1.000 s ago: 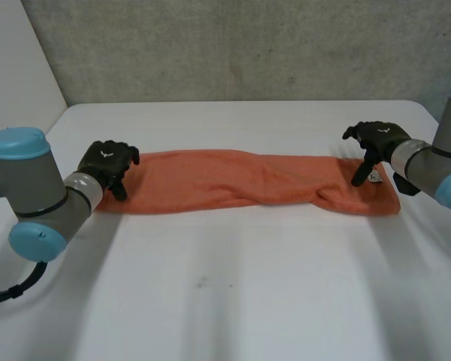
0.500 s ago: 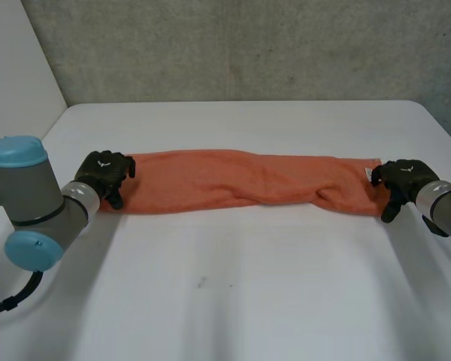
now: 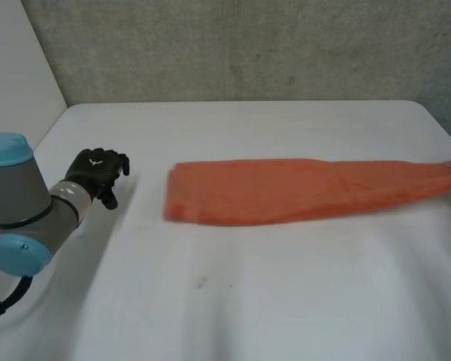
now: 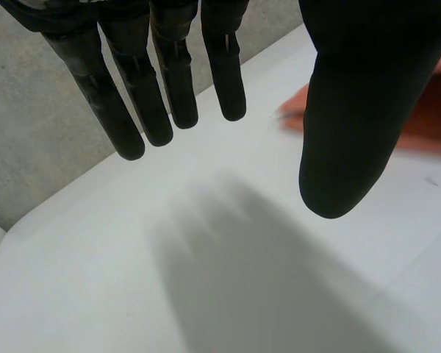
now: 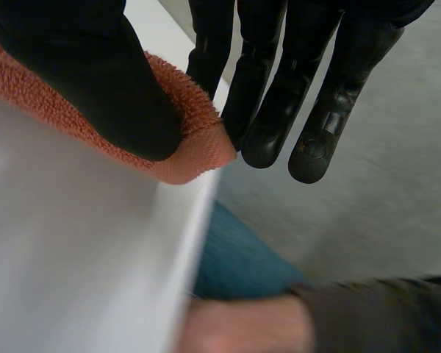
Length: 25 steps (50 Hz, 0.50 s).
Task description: Fold the laundry
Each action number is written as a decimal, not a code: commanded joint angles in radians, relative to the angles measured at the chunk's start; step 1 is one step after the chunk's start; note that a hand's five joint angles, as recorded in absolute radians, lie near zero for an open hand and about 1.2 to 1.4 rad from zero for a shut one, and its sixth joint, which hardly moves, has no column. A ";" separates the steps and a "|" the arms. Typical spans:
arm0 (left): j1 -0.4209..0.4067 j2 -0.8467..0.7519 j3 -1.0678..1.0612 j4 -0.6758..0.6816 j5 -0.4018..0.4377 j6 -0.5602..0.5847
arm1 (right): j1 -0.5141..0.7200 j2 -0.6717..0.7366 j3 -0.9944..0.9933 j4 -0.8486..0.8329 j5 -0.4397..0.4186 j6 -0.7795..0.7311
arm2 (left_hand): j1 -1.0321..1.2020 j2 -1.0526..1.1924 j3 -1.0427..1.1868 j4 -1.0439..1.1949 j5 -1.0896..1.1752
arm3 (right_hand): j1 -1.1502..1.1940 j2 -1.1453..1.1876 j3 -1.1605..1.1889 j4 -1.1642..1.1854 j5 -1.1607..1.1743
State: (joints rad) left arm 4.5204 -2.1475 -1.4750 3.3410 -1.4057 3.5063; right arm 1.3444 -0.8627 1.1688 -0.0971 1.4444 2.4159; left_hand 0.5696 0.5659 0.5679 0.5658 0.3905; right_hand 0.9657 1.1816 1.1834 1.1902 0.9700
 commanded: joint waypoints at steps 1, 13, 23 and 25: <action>0.008 0.034 -0.041 0.000 0.002 -0.001 | -0.010 -0.022 -0.063 -0.001 0.024 -0.045 | 0.037 0.041 0.039 0.041 0.042 | 0.431 0.215 0.213 0.206 0.252; 0.008 0.078 -0.080 0.000 -0.001 -0.004 | 0.392 -0.078 -0.075 -0.128 -0.053 0.071 | -0.018 -0.015 -0.017 -0.015 -0.014 | 0.431 0.215 0.213 0.206 0.252; 0.006 0.117 -0.088 0.002 -0.004 -0.009 | 0.730 0.028 -0.075 -0.196 -0.277 0.071 | -0.095 -0.091 -0.093 -0.091 -0.090 | 0.431 0.215 0.213 0.206 0.252; 0.003 0.120 -0.088 0.002 -0.004 -0.009 | 0.812 0.091 -0.075 -0.193 -0.320 0.062 | -0.127 -0.123 -0.125 -0.123 -0.122 | 0.431 0.215 0.213 0.206 0.252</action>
State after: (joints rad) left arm 4.5271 -2.0424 -1.5635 3.3417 -1.4089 3.4990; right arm 1.9745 -0.8871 1.0951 -0.2865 1.2506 2.4901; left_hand 0.4457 0.4390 0.4390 0.4362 0.2620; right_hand 0.9700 1.1816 1.1873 1.1944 0.9764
